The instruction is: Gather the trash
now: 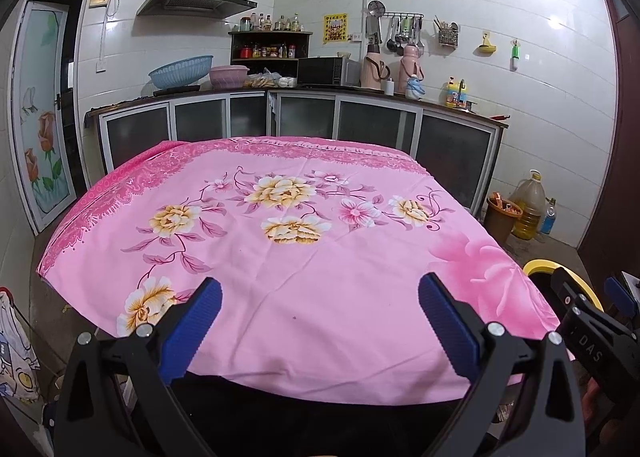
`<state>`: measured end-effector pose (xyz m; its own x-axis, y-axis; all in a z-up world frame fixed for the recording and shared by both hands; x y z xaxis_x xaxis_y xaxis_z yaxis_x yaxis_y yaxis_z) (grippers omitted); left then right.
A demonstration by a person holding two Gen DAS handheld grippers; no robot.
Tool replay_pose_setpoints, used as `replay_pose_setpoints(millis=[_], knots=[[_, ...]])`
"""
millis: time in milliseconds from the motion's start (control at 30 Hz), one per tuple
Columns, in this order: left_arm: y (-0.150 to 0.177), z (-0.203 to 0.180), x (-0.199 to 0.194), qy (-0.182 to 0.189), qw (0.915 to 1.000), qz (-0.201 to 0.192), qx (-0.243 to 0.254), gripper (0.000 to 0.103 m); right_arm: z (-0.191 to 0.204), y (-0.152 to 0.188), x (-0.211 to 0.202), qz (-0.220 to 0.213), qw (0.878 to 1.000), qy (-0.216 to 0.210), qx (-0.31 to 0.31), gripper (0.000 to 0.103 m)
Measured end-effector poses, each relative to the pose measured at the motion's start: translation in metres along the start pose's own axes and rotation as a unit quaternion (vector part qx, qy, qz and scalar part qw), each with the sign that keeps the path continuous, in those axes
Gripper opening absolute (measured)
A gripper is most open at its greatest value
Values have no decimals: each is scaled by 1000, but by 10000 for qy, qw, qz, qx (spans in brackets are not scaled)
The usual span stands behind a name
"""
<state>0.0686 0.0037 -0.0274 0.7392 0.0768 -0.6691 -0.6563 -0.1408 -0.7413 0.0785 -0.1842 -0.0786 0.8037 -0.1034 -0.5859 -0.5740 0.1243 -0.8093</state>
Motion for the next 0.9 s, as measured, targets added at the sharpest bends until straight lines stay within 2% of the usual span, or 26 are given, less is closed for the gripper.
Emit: replay_pose_setpoints(millis=[900], knots=[[4, 0, 9, 66, 9997, 217, -48, 95, -3, 3, 6, 133, 9999, -4, -25, 95]])
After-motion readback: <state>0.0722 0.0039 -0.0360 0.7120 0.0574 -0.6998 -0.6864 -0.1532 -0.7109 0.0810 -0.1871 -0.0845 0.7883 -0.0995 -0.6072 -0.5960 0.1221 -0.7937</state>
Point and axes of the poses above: each gripper's, at about its wrist camera, not at the fingertips, and x roughly the way its jaws point, z to its left, y to its underside, the point moved 7 cm from there along x, roughly the way its jaws point, and after that the axes turned 15 degrees about z, right-handed, at the moved point
